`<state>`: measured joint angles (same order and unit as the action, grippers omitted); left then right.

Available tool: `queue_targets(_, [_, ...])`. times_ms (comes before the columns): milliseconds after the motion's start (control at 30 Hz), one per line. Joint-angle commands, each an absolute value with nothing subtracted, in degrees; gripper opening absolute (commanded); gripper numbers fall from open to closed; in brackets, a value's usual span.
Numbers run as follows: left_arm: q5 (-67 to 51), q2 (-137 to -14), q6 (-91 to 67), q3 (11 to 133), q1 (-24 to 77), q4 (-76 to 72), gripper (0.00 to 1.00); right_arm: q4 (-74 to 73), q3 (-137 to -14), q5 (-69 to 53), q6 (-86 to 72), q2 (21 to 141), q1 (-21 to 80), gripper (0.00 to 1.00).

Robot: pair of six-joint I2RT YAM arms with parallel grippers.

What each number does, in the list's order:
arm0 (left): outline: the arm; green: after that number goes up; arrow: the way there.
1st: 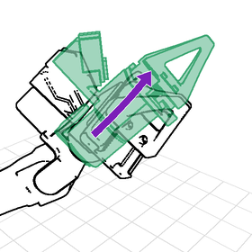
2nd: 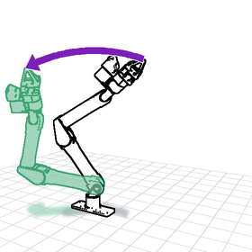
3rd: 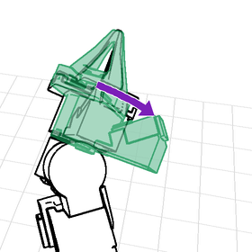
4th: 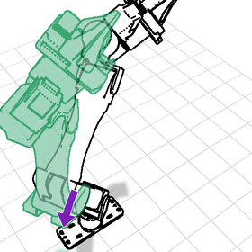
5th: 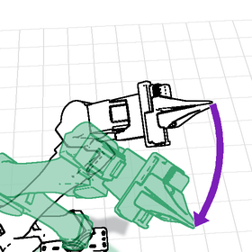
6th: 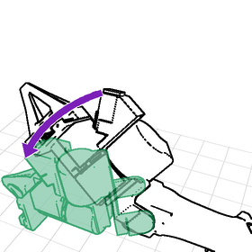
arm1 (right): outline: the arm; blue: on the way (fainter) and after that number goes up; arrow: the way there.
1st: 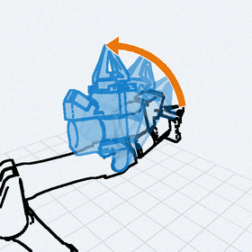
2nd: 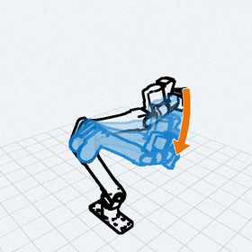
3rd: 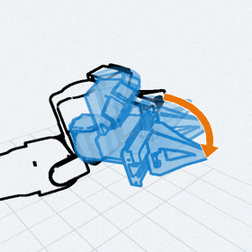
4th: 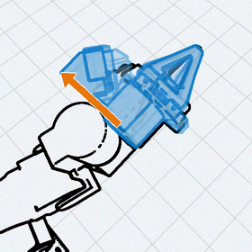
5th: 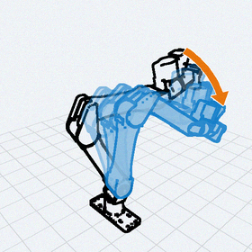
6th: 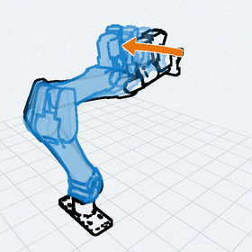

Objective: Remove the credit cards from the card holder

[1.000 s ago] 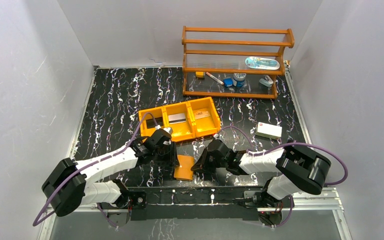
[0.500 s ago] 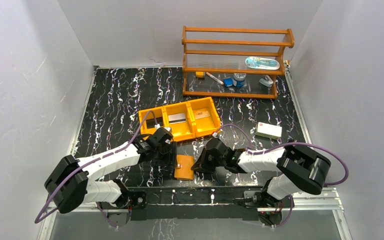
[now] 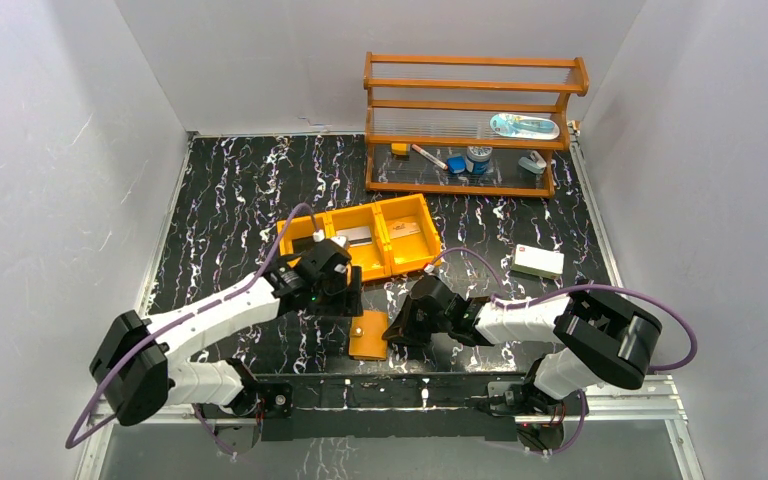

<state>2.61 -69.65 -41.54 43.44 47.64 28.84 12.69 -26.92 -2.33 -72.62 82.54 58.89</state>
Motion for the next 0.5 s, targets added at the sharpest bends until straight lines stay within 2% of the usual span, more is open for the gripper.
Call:
queue_targets(0, [0.69, -74.79, -38.83, 50.28, 49.81, 28.46, 0.65, 7.47, -27.6, 2.83, -70.74, 83.24, 58.5, 0.16])
queue_targets(233, [7.01, -88.1, -39.41, 56.97, 55.76, 36.53, 0.65, 7.56, -26.96, 3.5, -71.26, 82.5, 58.41, 0.16])
queue_targets(467, [10.52, -90.97, -40.32, 58.71, 56.74, 42.88, 0.55, 7.41, -26.46, 3.94, -71.76, 82.16, 58.19, 0.16])
